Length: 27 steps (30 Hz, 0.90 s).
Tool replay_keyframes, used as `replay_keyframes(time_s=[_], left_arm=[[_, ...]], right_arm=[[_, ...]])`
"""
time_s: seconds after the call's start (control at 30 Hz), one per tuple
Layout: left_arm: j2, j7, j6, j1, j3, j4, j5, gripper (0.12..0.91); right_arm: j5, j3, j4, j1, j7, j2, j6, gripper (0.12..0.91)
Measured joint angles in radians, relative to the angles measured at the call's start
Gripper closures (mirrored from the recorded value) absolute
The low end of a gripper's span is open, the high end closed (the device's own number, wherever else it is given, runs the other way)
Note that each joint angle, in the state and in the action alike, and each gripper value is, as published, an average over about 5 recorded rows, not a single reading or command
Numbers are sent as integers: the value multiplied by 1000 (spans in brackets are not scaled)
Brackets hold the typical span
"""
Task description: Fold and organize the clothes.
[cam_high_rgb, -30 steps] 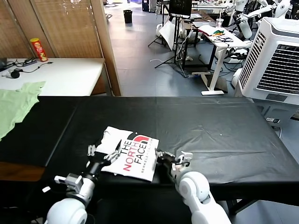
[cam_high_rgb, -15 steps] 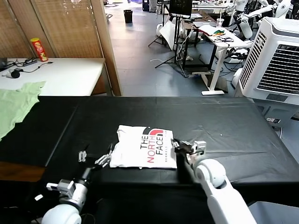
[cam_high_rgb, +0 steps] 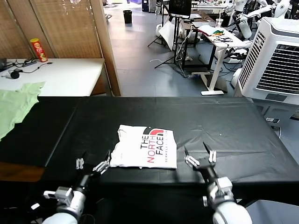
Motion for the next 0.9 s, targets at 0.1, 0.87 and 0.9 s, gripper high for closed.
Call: replay_keyframes(time_s=[0.1, 0.87, 0.9], left_arm=[[3, 0, -4, 35, -23, -14, -6, 232], [2, -27, 59, 352, -168, -166, -122, 232], [4, -29, 65, 354, -170, -169, -126, 232]], right_arm=[[-37, 28, 37, -94, 11, -3, 74, 227], [16, 39, 254, -472, 175, 22, -7, 227], [15, 38, 255, -475, 175, 22, -8, 227]])
